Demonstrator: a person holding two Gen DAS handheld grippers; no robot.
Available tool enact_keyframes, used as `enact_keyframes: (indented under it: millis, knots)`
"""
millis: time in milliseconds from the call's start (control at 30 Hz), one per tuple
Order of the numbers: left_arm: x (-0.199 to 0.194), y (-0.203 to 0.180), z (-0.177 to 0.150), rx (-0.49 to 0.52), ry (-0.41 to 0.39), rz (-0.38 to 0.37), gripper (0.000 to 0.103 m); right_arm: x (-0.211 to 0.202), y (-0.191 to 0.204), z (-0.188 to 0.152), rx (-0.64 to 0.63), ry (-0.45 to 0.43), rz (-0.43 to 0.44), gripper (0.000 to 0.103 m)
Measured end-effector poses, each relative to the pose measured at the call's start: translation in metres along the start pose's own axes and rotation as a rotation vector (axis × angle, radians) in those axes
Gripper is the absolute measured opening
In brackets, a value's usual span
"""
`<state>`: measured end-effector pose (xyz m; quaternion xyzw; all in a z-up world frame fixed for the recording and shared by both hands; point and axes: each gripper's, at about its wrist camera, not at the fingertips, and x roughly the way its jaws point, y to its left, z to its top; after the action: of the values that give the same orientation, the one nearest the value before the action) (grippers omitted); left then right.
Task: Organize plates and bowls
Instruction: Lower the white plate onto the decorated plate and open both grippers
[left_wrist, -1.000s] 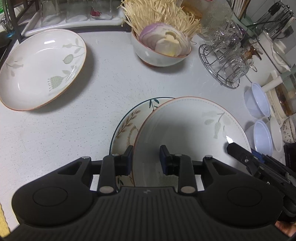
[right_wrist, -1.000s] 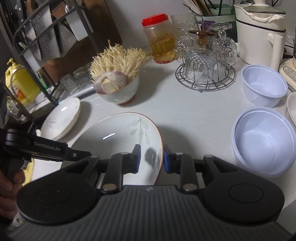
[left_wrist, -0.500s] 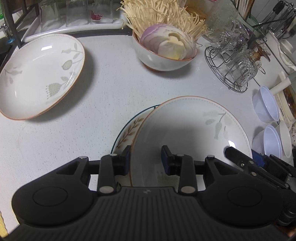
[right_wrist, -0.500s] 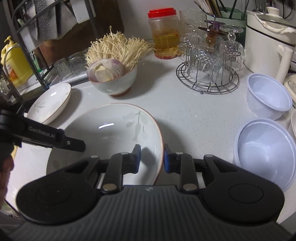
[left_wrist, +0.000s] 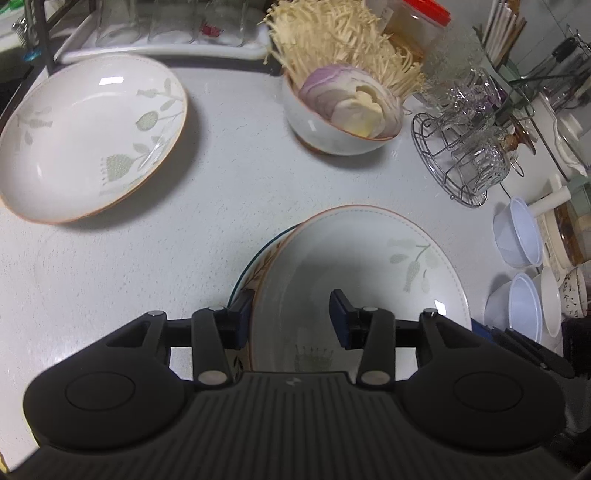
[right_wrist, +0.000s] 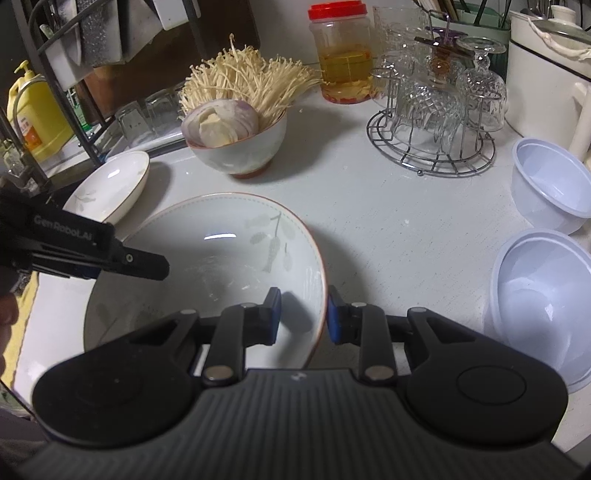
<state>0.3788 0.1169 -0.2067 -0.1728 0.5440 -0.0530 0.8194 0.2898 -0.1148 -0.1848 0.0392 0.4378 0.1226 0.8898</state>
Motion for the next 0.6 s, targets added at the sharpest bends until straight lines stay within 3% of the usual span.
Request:
enact_keyframes:
  millis: [200, 600]
  knots:
    - [-0.009, 0.018, -0.001, -0.055, 0.024, -0.063, 0.05, 0.007, 0.004, -0.001, 0.033, 0.03, 0.013, 0.031]
    - [-0.028, 0.03, -0.009, -0.04, 0.03, -0.102, 0.049, 0.009, 0.012, 0.004, 0.004, 0.031, -0.039, 0.031]
